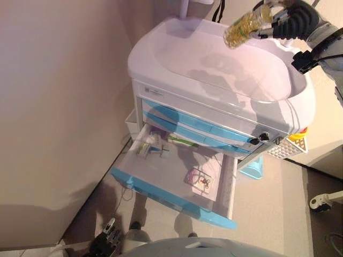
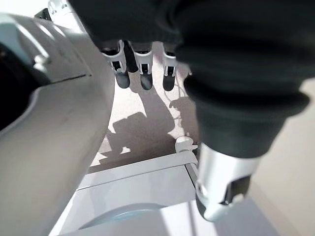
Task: Open the drawer and pick up the medicine
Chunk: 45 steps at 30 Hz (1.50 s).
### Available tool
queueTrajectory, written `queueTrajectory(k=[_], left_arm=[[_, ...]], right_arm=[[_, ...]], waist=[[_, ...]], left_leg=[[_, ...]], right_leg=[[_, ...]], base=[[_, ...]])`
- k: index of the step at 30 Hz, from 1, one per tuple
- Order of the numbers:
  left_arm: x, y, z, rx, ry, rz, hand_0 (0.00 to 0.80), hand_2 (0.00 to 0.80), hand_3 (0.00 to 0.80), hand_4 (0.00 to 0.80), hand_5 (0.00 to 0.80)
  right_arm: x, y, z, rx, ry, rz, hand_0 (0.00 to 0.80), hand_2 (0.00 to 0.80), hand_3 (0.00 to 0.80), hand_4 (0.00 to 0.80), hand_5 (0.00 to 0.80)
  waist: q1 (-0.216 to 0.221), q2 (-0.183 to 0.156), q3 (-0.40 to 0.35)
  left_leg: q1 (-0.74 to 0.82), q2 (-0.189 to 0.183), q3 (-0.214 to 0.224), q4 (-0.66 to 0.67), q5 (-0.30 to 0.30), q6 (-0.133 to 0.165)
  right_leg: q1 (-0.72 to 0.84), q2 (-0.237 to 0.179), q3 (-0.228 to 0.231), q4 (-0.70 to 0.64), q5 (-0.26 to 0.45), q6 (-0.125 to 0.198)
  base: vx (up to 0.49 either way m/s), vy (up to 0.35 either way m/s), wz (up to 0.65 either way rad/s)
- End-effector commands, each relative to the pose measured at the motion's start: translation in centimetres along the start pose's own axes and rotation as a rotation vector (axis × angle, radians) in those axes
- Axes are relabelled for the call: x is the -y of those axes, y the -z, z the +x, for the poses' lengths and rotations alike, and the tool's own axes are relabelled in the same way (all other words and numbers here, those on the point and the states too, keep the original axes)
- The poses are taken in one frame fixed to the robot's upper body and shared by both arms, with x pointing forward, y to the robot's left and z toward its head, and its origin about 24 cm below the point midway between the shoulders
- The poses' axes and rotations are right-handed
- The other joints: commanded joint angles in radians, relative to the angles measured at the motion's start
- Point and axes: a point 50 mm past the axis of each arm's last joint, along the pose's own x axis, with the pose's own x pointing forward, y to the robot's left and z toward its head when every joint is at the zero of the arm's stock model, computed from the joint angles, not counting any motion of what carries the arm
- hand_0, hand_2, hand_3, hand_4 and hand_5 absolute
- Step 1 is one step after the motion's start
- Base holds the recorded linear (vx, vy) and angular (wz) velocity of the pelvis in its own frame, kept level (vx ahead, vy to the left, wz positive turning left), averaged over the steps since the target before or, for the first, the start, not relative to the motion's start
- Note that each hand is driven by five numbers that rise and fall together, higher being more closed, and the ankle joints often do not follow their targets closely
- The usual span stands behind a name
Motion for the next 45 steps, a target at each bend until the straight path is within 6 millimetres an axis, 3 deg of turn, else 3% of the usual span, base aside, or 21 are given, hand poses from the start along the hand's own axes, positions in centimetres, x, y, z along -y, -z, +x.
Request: queueTrajectory(k=[1, 12, 21, 27, 28, 29, 30, 45], left_arm=[[-0.5, -2.0, -0.3, 0.012, -0.02, 0.07, 0.0, 0.0, 0.0, 0.0, 0.0], [-0.2, -2.8, -0.2, 0.003, -0.018, 0.097, 0.0, 0.0, 0.0, 0.0, 0.0], [-0.2, -3.2, -0.2, -0.006, -0.016, 0.124, 0.0, 0.0, 0.0, 0.0, 0.0], [-0.3, -3.4, -0.3, -0.009, -0.011, 0.135, 0.0, 0.0, 0.0, 0.0, 0.0], [-0.2, -3.4, -0.3, -0.01, -0.01, 0.137, 0.0, 0.0, 0.0, 0.0, 0.0], [-0.3, -3.4, -0.3, -0.011, -0.011, 0.138, 0.0, 0.0, 0.0, 0.0, 0.0], [-0.3, -3.4, -0.4, -0.011, -0.011, 0.138, 0.0, 0.0, 0.0, 0.0, 0.0], [-0.5, -3.5, -0.5, -0.01, -0.017, 0.139, 0.0, 0.0, 0.0, 0.0, 0.0]], right_arm=[[3.1, -1.9, 0.3, 0.044, -0.007, -0.152, 0.8, 0.8, 0.8, 0.8, 0.8], [-1.6, 1.8, 1.2, -0.069, -0.372, -0.276, 0.8, 0.8, 0.8, 0.8, 0.8], [-3.9, 4.5, 0.8, -0.136, -0.517, -0.267, 0.8, 0.8, 0.8, 0.8, 0.8], [-4.0, 5.6, 0.6, -0.175, -0.516, -0.297, 0.8, 0.8, 0.8, 0.8, 0.8], [-3.8, 5.6, 0.7, -0.173, -0.506, -0.309, 0.649, 0.649, 0.649, 0.649, 0.649], [-3.7, 5.7, 0.6, -0.173, -0.507, -0.319, 0.762, 0.762, 0.762, 0.762, 0.762], [-3.7, 5.6, 0.7, -0.172, -0.508, -0.331, 0.8, 0.8, 0.8, 0.8, 0.8], [-2.3, 7.5, 0.1, -0.305, -0.456, -0.399, 0.8, 0.8, 0.8, 0.8, 0.8]], waist=[[0.04, -0.029, -0.015], [0.07, -0.027, -0.005], [0.09, -0.025, 0.005], [0.097, -0.02, 0.008], [0.098, -0.02, 0.009], [0.099, -0.02, 0.009], [0.1, -0.02, 0.009], [0.111, -0.017, 0.016]], left_leg=[[-0.023, -0.027, -0.019, 0.023, -0.043, 0.046], [-0.024, -0.033, -0.043, 0.02, -0.038, 0.049], [-0.028, -0.036, -0.059, 0.021, -0.036, 0.048], [-0.027, -0.037, -0.066, 0.018, -0.033, 0.047], [-0.028, -0.037, -0.067, 0.02, -0.033, 0.047], [-0.029, -0.038, -0.068, 0.02, -0.033, 0.048], [-0.029, -0.038, -0.069, 0.019, -0.033, 0.048], [-0.028, -0.039, -0.077, 0.025, -0.036, 0.051]], right_leg=[[-0.008, -0.047, -0.036, 0.078, 0.003, 0.051], [-0.001, -0.051, -0.054, 0.081, 0.0, 0.046], [0.001, -0.048, -0.062, 0.08, -0.001, 0.044], [0.005, -0.047, -0.064, 0.079, -0.001, 0.043], [0.004, -0.047, -0.066, 0.08, -0.001, 0.043], [0.003, -0.048, -0.066, 0.08, -0.001, 0.043], [0.003, -0.047, -0.066, 0.081, -0.001, 0.043], [0.006, -0.046, -0.068, 0.085, -0.003, 0.043]], base=[[0.007, -0.009, 0.06], [0.0, 0.0, 0.0], [-0.001, -0.007, 0.05], [0.0, 0.0, 0.01], [0.0, 0.0, 0.0], [0.0, 0.0, 0.0], [0.0, 0.0, 0.0], [0.0, 0.0, 0.0]])
